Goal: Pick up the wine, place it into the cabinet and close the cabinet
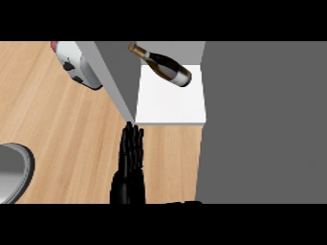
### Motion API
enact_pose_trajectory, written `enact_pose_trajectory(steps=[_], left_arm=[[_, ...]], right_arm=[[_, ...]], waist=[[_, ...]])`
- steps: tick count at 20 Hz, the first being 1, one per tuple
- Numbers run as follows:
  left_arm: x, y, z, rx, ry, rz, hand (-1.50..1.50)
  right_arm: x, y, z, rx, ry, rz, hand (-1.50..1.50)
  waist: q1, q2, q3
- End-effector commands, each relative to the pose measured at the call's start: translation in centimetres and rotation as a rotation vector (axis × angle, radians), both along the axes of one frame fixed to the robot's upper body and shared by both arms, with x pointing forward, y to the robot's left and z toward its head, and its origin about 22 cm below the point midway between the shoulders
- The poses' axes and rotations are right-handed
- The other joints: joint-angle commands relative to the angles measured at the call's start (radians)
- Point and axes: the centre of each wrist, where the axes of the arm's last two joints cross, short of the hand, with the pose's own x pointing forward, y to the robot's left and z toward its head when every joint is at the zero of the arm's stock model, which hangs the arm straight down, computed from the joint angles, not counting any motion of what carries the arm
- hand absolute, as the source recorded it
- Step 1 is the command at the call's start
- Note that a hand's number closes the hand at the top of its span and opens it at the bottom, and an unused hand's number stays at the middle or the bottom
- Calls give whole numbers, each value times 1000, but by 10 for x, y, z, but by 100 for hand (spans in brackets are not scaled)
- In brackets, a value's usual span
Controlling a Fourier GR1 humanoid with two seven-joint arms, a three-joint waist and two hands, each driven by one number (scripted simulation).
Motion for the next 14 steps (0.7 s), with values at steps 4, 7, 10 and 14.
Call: enact_pose_trajectory(steps=[4, 7, 10, 14], left_arm=[[-34, 28, 17, 0, -19, -59, -150], [-38, 48, 24, 9, -20, -83, -150], [-58, 56, 27, 3, -19, -128, -150], [-63, 85, 33, 30, -18, -138, -150]], right_arm=[[-16, 5, 1, 47, 19, 123, -150], [-26, -2, 2, -11, 47, 181, 150], [-34, 3, 8, -37, 34, 194, 150], [-42, 0, 2, -58, 6, 213, 150]], waist=[[0, 1, 0], [-6, 0, 0], [-5, -1, 0], [-8, -1, 0]])
